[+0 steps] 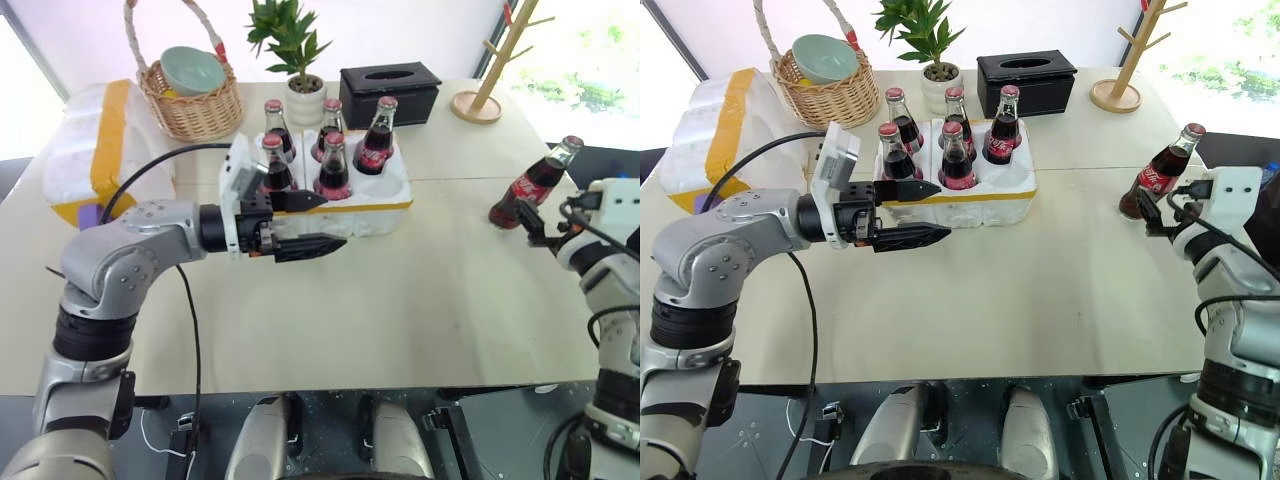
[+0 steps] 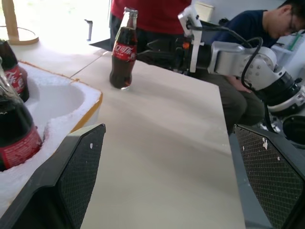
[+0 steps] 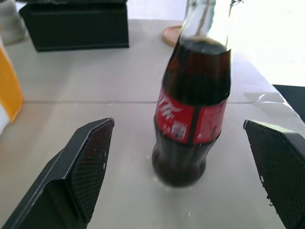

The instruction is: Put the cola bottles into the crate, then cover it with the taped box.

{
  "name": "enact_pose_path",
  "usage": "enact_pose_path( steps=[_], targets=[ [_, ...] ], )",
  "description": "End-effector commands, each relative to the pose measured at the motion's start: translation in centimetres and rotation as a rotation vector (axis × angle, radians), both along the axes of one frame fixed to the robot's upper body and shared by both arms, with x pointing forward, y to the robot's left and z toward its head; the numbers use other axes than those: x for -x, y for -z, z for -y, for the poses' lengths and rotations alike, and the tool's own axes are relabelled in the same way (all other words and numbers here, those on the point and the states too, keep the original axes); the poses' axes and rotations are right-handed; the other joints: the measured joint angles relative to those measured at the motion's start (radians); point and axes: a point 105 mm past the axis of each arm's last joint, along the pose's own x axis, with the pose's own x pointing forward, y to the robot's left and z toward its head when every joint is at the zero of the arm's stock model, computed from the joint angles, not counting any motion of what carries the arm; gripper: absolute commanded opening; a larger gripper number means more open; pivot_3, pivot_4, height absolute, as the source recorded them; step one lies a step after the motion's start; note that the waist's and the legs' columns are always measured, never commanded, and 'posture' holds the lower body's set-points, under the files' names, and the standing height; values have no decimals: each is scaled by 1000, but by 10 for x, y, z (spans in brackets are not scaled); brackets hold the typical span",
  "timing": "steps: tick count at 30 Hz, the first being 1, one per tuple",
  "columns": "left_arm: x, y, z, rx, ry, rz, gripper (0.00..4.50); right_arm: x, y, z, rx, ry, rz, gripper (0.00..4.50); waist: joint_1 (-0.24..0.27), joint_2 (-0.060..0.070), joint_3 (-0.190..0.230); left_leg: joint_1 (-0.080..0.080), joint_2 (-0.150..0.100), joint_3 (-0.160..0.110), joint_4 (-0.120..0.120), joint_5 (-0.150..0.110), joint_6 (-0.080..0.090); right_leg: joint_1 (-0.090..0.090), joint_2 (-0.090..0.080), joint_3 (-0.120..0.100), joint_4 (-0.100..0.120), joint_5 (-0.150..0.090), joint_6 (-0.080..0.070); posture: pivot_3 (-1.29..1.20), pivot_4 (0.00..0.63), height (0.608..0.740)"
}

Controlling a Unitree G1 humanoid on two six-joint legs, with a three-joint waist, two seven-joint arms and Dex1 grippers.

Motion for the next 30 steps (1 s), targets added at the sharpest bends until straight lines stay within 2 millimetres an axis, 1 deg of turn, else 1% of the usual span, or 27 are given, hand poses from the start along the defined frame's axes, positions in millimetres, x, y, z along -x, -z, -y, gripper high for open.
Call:
enact_pose_path(
  steps=[1,8,13,17,18,19,20,21,23,24,27,28,30],
  targets=[
    [4,-10,-3,14,-9,50,4500,-11,-3,9,9,24,28,4458,0,0,0,0,0,0,0,0,0,0,0,0,0,0,0,0,150,736],
    [5,-11,-5,13,-34,58,4500,-33,6,21,9,44,24,4458,-3,0,0,0,0,0,0,1,-2,0,0,0,0,0,0,0,150,736],
    [6,-11,-6,17,-44,57,4500,-48,8,24,-2,35,31,4458,-4,0,0,0,0,0,0,1,-2,1,0,0,0,0,0,0,150,736],
    [6,-11,-5,17,-45,58,4500,-54,8,25,-25,28,47,4458,-3,0,0,0,0,0,0,1,-2,1,0,0,0,0,0,0,150,736],
    [6,-11,-5,17,-46,59,4500,-54,8,24,-26,18,51,3969,-3,0,0,0,0,0,0,1,-2,1,0,0,0,0,0,0,150,736],
    [6,-11,-5,18,-47,59,4500,-55,8,21,-31,4,50,3720,-3,0,0,0,0,0,0,1,-2,1,0,0,0,0,0,0,150,736],
    [6,-12,-5,18,-48,59,4500,-56,7,18,-30,-10,51,3251,-3,0,0,0,0,0,0,1,-2,1,0,0,0,0,0,0,150,736],
    [6,-12,-5,17,-50,59,4500,-55,4,15,-20,-25,65,2792,-3,0,0,0,0,0,0,1,-2,1,0,0,0,0,0,0,150,736],
    [5,-12,-7,16,-53,58,4500,-55,-8,9,-21,-59,112,2746,-5,0,0,1,0,0,0,1,-2,1,0,0,0,0,0,0,150,736],
    [5,-12,-8,15,-57,58,4500,-54,-21,3,-25,-89,155,2746,-7,0,0,1,0,0,0,1,-2,1,0,0,0,0,0,0,150,736],
    [5,-13,-13,18,-81,53,4500,-49,-66,-26,-42,-240,295,2746,-15,2,1,0,0,0,0,1,-2,0,0,0,0,0,0,0,150,736],
    [4,-13,-16,19,-92,52,4500,-47,-81,-41,-62,-315,334,2746,-19,2,1,0,0,0,-1,1,-2,0,0,0,1,0,0,0,150,736],
    [5,-13,-21,23,-114,50,4500,-40,-104,-69,-87,-448,382,2746,-29,3,2,0,0,0,-1,2,-2,-1,0,0,1,0,0,0,150,736]
  ],
)
